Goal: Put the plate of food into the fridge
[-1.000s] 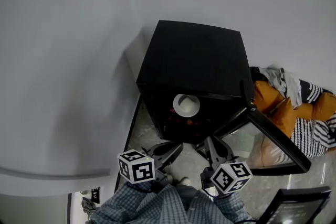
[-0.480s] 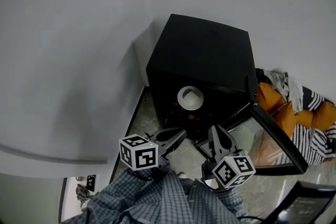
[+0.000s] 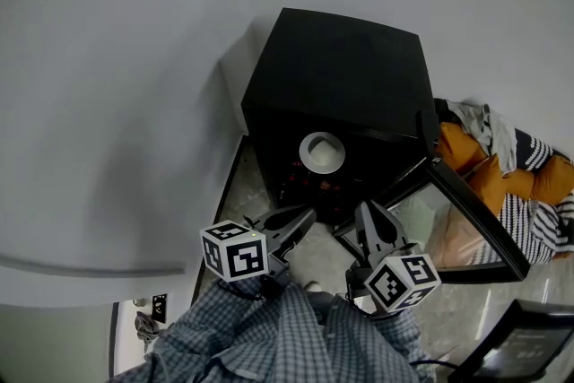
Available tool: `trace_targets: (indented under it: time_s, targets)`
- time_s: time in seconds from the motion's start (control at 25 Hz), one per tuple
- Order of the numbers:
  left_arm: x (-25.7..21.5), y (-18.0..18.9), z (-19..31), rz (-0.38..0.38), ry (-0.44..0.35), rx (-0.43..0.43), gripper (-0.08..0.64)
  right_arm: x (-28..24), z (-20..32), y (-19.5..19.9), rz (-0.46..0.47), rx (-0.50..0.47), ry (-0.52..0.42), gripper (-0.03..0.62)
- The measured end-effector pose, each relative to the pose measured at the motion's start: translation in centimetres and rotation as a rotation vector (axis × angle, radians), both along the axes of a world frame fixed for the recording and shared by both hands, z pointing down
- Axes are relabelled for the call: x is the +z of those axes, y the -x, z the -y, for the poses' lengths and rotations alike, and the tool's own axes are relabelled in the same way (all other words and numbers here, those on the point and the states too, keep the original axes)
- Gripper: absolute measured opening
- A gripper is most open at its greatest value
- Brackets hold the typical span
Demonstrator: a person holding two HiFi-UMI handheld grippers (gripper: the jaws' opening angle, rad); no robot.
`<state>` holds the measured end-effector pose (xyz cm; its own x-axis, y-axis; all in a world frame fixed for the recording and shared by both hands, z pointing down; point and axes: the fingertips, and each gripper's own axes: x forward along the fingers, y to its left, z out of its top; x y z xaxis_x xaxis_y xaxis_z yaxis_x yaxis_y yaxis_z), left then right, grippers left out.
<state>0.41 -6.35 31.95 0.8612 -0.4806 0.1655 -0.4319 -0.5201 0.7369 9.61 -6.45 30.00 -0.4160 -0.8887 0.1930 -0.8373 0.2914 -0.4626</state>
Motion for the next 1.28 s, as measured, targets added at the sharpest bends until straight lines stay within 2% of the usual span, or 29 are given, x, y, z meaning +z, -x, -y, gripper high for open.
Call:
trace_targets:
  time_s: [0.24,1.28]
  targets:
    - [0.1,-0.1,-0.3,-0.002,0.005,0.005,0.007,-0.2,-0.4,0.1,0.008,-0.009,-0.022,0.006]
    - [0.0,-0.4,-0.6,0.023,-0.016,0.021,0.008,0.6,-0.6,1.7,-0.016,-0.082,0.004,0.006]
